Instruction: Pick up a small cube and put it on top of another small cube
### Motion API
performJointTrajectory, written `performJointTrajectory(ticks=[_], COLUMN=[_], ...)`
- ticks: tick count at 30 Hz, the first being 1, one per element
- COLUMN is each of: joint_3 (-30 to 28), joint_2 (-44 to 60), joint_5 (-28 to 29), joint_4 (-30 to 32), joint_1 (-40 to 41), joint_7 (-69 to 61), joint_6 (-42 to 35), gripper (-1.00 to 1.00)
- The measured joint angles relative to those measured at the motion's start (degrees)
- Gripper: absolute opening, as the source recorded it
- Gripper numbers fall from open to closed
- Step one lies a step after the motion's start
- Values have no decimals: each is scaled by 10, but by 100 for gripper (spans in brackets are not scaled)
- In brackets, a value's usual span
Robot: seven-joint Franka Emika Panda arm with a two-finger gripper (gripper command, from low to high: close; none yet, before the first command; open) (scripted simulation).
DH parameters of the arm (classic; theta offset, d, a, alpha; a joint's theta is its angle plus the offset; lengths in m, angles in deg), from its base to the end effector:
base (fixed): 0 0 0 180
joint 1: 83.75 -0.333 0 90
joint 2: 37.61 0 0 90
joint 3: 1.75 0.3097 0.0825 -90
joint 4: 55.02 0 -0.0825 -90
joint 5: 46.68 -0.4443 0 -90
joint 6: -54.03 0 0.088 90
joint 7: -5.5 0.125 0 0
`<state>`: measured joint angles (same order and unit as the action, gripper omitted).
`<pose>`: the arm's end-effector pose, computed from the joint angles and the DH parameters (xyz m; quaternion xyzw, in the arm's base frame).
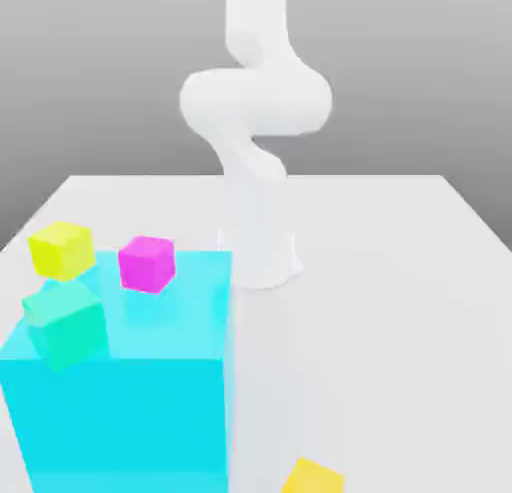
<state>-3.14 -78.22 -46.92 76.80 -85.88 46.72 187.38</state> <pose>0.4562 0.0035 0.6612 -0.8752 0.3237 -0.3319 0.1383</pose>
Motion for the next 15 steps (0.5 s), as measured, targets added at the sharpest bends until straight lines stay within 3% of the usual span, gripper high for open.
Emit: performJointTrajectory(ticks=[15], joint_3=[-60], joint_2=[315], joint_5=[-46], joint_4=[3], joint_1=[-94], joint_7=[-301], joint_6=[94], gripper=[0])
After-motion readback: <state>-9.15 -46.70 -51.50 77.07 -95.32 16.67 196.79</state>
